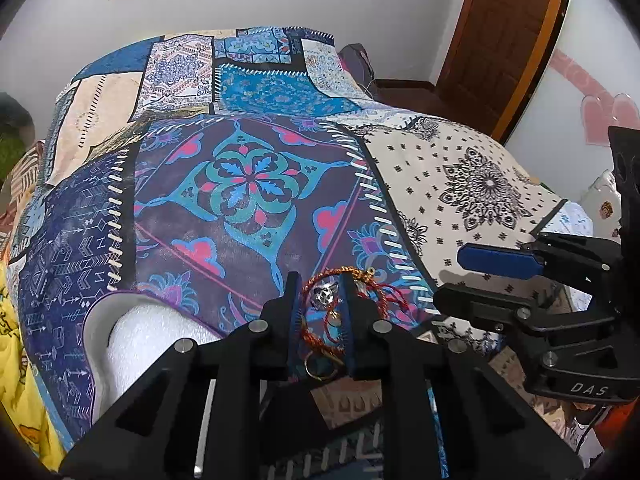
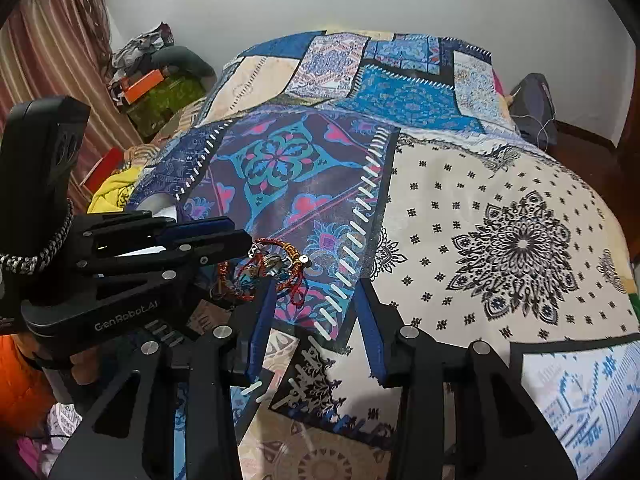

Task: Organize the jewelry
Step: 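Lower the left gripper onto the red-gold bracelet beside the heart box, then close the left gripper on the bracelet and lift it over the box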

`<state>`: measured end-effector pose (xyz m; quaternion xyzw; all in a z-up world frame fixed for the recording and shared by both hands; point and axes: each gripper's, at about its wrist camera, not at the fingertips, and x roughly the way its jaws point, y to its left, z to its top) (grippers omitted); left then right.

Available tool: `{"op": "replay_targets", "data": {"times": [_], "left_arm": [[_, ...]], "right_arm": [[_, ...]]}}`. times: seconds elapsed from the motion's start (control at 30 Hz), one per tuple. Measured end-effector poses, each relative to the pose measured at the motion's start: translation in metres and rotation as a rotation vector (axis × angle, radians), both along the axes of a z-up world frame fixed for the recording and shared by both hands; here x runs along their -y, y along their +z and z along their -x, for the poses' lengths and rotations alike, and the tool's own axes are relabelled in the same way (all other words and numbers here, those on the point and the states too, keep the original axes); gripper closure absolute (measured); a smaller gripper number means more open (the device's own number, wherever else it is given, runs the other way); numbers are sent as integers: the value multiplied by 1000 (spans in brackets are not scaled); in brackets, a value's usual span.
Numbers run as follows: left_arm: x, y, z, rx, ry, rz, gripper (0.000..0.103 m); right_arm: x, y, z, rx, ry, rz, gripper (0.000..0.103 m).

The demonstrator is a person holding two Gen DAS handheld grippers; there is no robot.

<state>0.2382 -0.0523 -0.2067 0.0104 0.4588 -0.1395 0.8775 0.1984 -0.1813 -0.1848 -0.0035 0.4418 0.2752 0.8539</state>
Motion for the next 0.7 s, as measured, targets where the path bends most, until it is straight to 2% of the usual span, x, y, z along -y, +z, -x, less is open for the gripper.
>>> {"op": "replay_targets", "data": {"times": [0.13, 0.3, 0.57, 0.63, 0.7], "left_arm": [[1, -6, -6, -16, -8, 5, 87], [3, -12, -11, -31, -18, 19, 100], [-2, 6, -3, 37, -6, 39, 101], [-7, 13, -2, 55, 7, 51, 101], [-11, 18, -1, 67, 15, 62, 101]], "right_arm": [[-3, -8, -8, -42, 27, 5, 73], [-8, -10, -9, -46, 53, 25, 74], [-13, -10, -20, -56, 43, 39, 75], [-17, -10, -24, -57, 47, 49, 82], [-21, -11, -28, -57, 50, 62, 84]]}}
